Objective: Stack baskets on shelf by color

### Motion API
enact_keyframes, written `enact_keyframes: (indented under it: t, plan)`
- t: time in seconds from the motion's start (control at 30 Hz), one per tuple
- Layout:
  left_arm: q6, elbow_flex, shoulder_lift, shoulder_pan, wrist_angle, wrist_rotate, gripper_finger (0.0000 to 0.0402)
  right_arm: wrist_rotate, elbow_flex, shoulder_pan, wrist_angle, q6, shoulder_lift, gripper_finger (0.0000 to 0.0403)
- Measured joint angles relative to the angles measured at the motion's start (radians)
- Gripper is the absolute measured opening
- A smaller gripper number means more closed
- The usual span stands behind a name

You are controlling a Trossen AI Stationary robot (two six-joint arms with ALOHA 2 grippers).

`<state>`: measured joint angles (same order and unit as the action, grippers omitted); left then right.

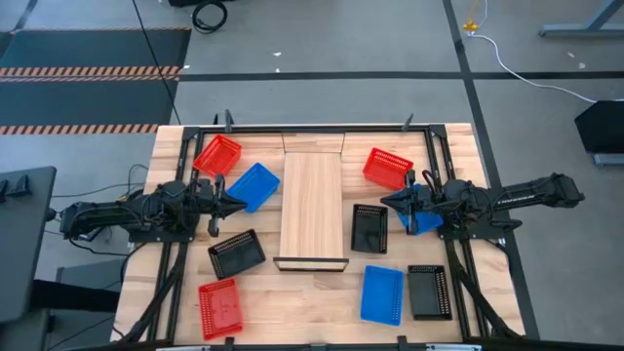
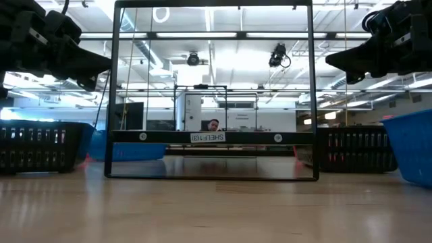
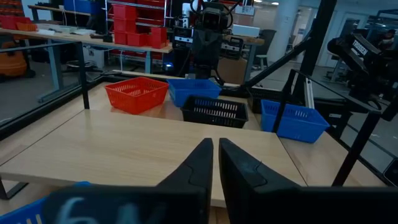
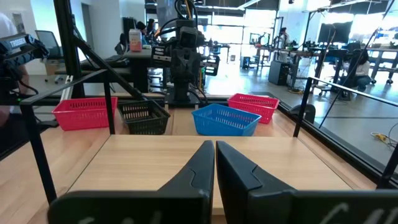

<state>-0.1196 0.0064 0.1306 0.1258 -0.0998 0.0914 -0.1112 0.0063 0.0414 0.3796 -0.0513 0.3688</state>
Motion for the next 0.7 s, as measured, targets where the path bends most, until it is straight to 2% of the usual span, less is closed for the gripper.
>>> enact_keyframes:
  t: [0.7]
  plan:
    - [0.0,0.0,0.0,0.0,0.0,0.0,0.003,0.0,0.0,0.0,0.0,0.0,0.0,0.0024]
